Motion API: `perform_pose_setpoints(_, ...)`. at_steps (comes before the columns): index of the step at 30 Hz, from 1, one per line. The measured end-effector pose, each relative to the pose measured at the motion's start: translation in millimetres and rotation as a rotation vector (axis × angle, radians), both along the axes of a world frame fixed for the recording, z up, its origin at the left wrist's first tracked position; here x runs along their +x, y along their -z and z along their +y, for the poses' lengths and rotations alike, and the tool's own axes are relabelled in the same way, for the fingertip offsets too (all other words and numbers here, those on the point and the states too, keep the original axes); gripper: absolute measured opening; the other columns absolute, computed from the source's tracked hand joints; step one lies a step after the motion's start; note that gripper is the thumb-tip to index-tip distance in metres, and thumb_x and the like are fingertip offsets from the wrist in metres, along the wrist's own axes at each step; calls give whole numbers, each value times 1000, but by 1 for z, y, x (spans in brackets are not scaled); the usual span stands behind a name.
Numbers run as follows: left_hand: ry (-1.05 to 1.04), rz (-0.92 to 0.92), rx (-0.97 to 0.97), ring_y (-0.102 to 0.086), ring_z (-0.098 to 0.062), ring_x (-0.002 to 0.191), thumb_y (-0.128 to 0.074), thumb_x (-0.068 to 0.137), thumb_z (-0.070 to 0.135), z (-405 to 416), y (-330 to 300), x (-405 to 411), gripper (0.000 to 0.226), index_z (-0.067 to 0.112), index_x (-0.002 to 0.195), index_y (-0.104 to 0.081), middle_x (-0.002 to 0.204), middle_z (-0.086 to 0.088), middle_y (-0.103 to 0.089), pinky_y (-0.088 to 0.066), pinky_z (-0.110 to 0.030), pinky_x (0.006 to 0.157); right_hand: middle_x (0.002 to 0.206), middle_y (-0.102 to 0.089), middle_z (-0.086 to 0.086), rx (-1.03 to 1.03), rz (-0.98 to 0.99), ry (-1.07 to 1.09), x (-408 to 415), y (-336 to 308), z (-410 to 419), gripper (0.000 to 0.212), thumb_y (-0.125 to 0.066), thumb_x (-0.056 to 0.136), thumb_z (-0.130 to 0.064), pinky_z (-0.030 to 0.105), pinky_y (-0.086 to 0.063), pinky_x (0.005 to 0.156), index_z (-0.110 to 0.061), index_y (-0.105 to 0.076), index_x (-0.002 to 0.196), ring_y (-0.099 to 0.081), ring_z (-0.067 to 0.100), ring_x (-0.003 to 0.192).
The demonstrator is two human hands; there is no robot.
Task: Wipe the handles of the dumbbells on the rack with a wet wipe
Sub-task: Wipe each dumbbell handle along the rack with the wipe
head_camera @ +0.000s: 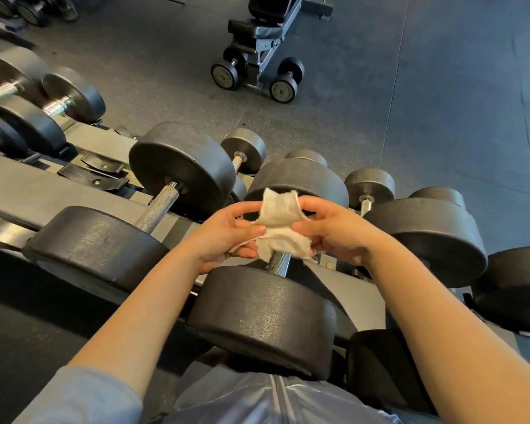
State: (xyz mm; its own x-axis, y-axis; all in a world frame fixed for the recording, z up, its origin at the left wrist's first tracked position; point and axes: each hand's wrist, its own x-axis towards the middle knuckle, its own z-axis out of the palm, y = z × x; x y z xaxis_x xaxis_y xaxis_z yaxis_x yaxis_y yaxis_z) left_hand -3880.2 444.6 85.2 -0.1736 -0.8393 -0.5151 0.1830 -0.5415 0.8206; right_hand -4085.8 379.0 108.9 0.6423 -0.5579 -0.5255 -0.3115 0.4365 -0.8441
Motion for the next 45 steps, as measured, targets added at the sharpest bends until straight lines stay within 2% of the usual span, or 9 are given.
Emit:
perform_pose_setpoints(11,58,-64,-86,-69,-20,80,-41,93,-12,3,0,2,47,11,69,-75,98,-14,-64,-56,-19,58,92,-64,2,-93,69,-98,-9,1,-5,30,-52,91,2,25,-53,79,-15,-74,79,-61,20,91)
perform_pose_setpoints(15,72,-140,-129,-59,-15,81,-65,77,23,-1,0,-3,18,17,60,-71,81,-6,-60,-50,-20,65,102,-60,10,-143,95,-86,-5,2,-5,19,-58,89,-12,35,-50,88,-14,-74,78,-57,30,100)
perform_pose_setpoints(18,124,-461,-241,-53,2,68,-82,72,23,-6,5,-7,22,17,67,-62,75,1,-56,-43,-13,63,99,-59,5,-282,162,-69,3,3,1,23,-69,83,-37,33,-49,84,-15,-71,79,-57,20,93)
perform_pose_setpoints(22,154,-533,-331,-55,10,72,-81,69,-1,-6,6,-7,33,19,77,-56,87,5,-56,-45,-9,61,107,-53,-11,-532,230,-114,6,4,3,32,-72,79,-5,31,-55,83,-28,-59,96,-55,14,101)
perform_pose_setpoints(25,124,-462,-313,-62,-5,85,-76,72,-7,-5,10,-3,34,20,79,-58,92,2,-61,-52,-24,74,120,-50,-8,-479,164,-80,3,3,1,60,-71,77,4,31,-56,81,-35,-48,118,-57,14,103)
perform_pose_setpoints(29,30,-43,-173,-69,-17,88,-66,78,-13,-4,4,-4,26,11,85,-57,94,-1,-64,-58,-24,66,107,-59,1,-394,247,-14,2,5,0,38,-73,76,-1,38,-55,87,-26,-56,99,-61,20,102)
perform_pose_setpoints(36,74,-301,-284,-68,-11,72,-71,79,-4,-7,1,-13,39,22,103,-53,103,-4,-56,-52,-18,52,91,-65,3,-29,73,294,16,6,12,14,-66,82,-4,28,-50,70,-16,-58,84,-61,20,87)
perform_pose_setpoints(40,58,-300,-248,-69,-18,75,-71,81,-1,-7,4,-9,57,32,122,-48,98,-16,-63,-54,-21,61,86,-72,-5,-379,54,348,14,-7,15,24,-56,86,7,21,-53,69,-17,-58,89,-67,9,83)
perform_pose_setpoints(45,-16,-489,-239,-66,-8,91,-68,87,19,10,-6,6,31,36,110,-58,103,0,-66,-51,-28,85,108,-68,5,-1446,269,-18,12,-7,17,30,-59,85,-5,19,-46,87,-10,-64,114,-61,16,99)
